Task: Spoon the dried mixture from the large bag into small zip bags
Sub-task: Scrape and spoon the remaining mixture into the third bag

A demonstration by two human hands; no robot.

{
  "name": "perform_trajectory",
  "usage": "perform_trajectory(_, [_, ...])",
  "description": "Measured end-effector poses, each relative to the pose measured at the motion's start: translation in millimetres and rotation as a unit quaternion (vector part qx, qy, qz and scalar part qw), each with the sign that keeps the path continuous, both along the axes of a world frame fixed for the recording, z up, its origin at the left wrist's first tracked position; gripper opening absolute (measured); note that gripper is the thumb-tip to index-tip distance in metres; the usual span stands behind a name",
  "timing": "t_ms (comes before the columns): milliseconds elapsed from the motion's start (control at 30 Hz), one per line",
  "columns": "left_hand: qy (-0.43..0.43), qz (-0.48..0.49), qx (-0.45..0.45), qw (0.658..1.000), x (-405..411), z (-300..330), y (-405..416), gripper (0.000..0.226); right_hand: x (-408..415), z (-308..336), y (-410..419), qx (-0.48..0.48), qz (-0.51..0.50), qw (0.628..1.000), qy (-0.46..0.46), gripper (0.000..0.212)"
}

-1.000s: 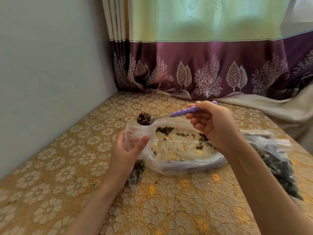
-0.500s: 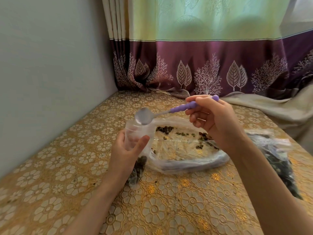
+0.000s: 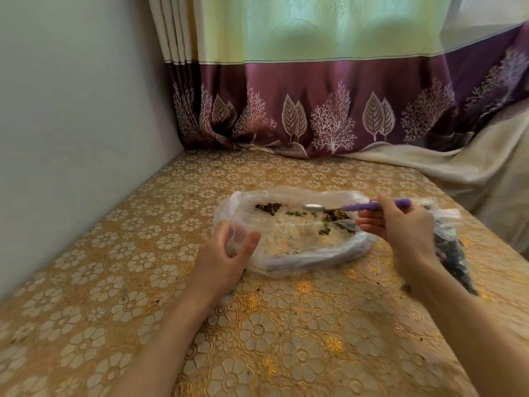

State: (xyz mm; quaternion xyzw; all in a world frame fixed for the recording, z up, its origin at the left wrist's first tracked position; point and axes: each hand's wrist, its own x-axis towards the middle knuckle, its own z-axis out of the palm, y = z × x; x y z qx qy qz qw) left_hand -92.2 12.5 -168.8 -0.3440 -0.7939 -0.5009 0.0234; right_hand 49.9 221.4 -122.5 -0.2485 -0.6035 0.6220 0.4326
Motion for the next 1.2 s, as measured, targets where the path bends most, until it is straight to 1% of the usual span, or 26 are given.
perform_trajectory(67, [0.004, -0.001, -0.007, 1.000, 1, 0, 0, 0.054, 5, -9, 1, 0.009, -0.017, 1.000, -0.008, 0.031])
perform_trajectory(133, [0.019, 0.001, -0.018, 1.000, 2, 1, 0, 0.050, 6, -15, 2, -0.006, -0.014, 1.000, -0.020, 0.034])
perform_trajectory(233, [0.039, 0.003, -0.034, 0.999, 3, 0, 0, 0.054, 5, -19, 4, -0.031, -0.004, 0.999, -0.034, 0.039])
perform_trajectory(333, [0.037, 0.003, -0.047, 0.998, 2, 0, 0, 0.060, 3, -21, 5, -0.019, -0.022, 0.999, -0.036, 0.040])
perform_trajectory(433, [0.047, 0.011, -0.068, 0.997, 1, -1, -1, 0.067, 2, -24, 5, 0.020, -0.067, 0.997, -0.040, 0.040])
perform_trajectory(567, [0.077, 0.025, -0.091, 0.993, 1, -1, 0, 0.063, 1, -29, 7, 0.107, -0.141, 0.983, -0.057, 0.036])
perform_trajectory(633, [0.084, 0.029, -0.092, 0.992, 1, -3, 1, 0.060, -2, -32, 7, 0.138, -0.158, 0.975, -0.068, 0.033])
perform_trajectory(733, [0.081, 0.036, -0.085, 0.992, -1, -5, 2, 0.058, -7, -36, 8, 0.144, -0.156, 0.974, -0.074, 0.029])
perform_trajectory(867, [0.059, 0.014, -0.079, 0.995, -2, -5, 0, 0.069, -10, -42, 10, 0.110, -0.129, 0.983, -0.070, 0.023])
perform_trajectory(933, [0.043, -0.002, -0.070, 0.997, -2, -6, -1, 0.063, -8, -43, 10, 0.068, -0.109, 0.990, -0.056, 0.023])
perform_trajectory(1033, [0.023, -0.016, -0.052, 0.998, 0, -4, 0, 0.049, -5, -41, 8, 0.012, -0.080, 0.996, -0.025, 0.030])
perform_trajectory(1100, [0.015, -0.017, -0.033, 0.999, 0, -2, 1, 0.048, -3, -38, 5, -0.002, -0.066, 0.998, -0.008, 0.033])
perform_trajectory(1200, [0.008, -0.013, -0.016, 1.000, 1, 0, 1, 0.048, -2, -33, -1, -0.020, -0.041, 0.999, 0.014, 0.032])
